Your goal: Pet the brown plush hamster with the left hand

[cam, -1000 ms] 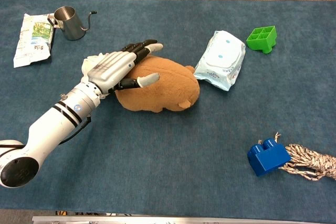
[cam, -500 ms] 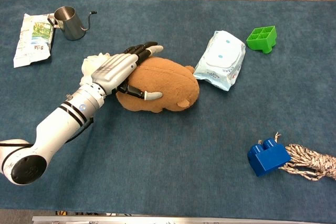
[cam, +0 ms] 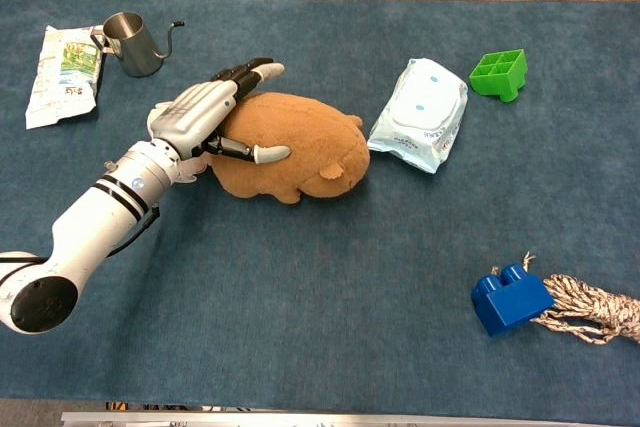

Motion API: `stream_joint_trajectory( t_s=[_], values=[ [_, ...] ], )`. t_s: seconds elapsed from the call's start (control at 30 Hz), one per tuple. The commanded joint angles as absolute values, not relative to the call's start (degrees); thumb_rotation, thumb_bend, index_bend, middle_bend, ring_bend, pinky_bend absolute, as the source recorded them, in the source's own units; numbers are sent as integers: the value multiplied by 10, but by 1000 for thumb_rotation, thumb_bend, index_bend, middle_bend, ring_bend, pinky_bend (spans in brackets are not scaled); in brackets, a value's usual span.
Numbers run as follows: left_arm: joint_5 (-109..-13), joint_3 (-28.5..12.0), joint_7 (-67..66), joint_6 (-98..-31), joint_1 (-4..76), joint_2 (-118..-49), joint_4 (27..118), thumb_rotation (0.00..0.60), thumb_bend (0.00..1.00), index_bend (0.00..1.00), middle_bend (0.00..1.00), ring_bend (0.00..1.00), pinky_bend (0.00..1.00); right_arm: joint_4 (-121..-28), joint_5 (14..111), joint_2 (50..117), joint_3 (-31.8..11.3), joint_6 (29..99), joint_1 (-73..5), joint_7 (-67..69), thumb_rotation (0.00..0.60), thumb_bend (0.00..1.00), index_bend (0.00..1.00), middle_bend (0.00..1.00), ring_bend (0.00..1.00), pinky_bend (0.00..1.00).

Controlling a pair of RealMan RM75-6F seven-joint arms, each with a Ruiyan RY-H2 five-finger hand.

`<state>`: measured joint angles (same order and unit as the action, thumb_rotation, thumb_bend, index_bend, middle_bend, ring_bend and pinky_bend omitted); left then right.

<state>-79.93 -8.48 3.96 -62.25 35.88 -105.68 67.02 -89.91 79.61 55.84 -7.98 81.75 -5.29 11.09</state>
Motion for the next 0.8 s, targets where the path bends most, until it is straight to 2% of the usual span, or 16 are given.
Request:
stream_joint_trajectory(
  t_s=[0.03,0.43,0.8],
  values=[
    [-793,-90,50,-625,353,-1039,693,281,24,0,17,21,0,-899,797,559,-80,818,-53,111,600,90,248,352,176,172],
    [-795,-80,59,-642,326,-953,804,275,24,0,18,22,0,-901,798,557,-79,821,-51,112,600,90,248,352,176,171],
    [-789,-79,41,-698,281,-867,846,271,24,0,17,24,0,-899,795,558,-75,808,-54,109,600,90,248,352,176,171]
  ],
)
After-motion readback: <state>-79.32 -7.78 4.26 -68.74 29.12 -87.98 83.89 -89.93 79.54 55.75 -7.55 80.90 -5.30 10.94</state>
